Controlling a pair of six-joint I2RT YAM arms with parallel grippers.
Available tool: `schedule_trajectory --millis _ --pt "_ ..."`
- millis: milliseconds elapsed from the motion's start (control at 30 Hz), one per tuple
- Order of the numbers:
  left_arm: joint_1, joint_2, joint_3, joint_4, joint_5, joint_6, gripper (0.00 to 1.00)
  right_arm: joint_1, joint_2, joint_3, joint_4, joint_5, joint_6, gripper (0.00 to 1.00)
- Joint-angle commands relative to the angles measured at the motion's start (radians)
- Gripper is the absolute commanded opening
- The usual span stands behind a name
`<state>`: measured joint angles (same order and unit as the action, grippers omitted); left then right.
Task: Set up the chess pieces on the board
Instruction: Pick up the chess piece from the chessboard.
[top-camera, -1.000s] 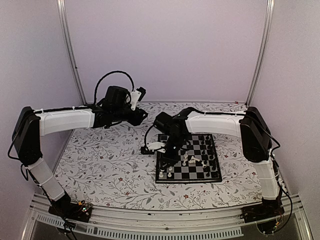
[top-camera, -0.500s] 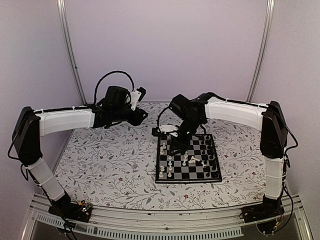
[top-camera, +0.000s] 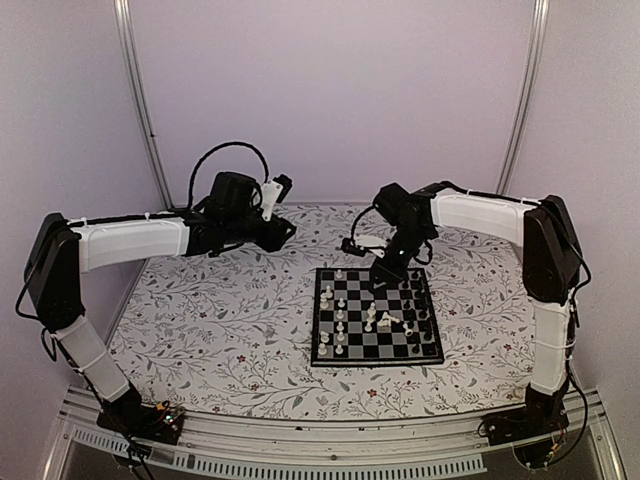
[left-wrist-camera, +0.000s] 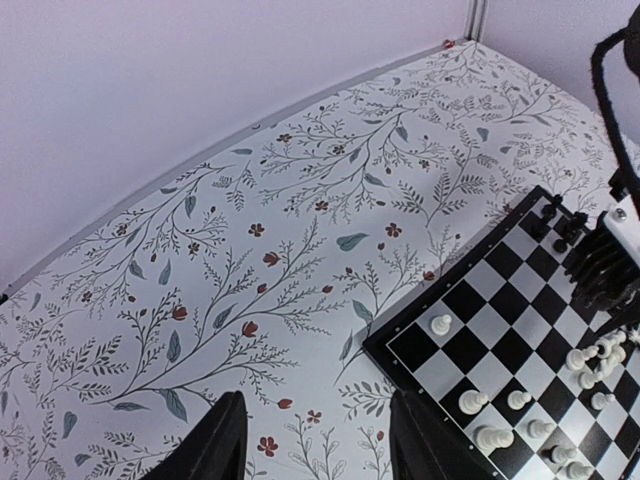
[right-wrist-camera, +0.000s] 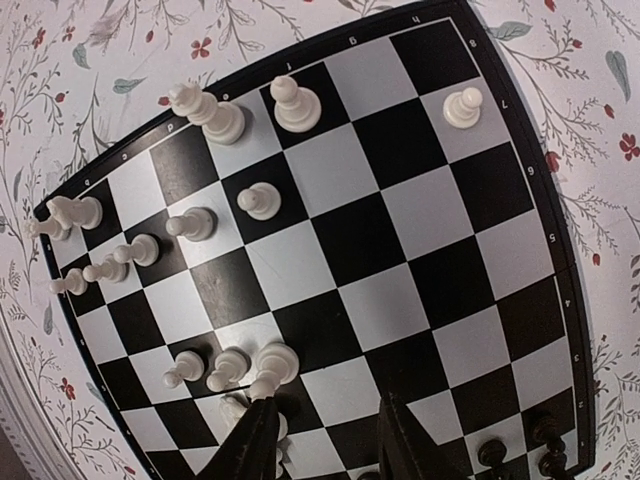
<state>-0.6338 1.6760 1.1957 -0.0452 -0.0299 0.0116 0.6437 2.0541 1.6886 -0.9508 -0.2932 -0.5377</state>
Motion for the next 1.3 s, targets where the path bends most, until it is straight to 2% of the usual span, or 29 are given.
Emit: schedule_trajectory --millis 0,400,633,900,1267 --pt "0.006 0.006 0.018 -0.011 0.014 0.010 0.50 0.009 0.018 -0.010 0.011 -0.048 0.006 0.39" --pt "0.006 0.011 0.021 -0.013 0.019 0.010 0.50 0.008 0.088 -0.019 -0.027 -0.060 -0.011 0.39" --pt "0.005 0.013 0.022 -0.016 0.021 0.011 0.50 0.009 0.093 -0.030 -0.026 -0.022 -0.010 0.35" --pt "0.005 0.013 0.023 -0.017 0.022 0.011 0.50 0.008 0.052 -0.030 -0.027 -0.031 -0.002 0.38" --pt "0.005 0.015 0.025 -0.018 0.022 0.011 0.50 0.009 -0.039 -0.117 -0.030 -0.036 -0.018 0.39"
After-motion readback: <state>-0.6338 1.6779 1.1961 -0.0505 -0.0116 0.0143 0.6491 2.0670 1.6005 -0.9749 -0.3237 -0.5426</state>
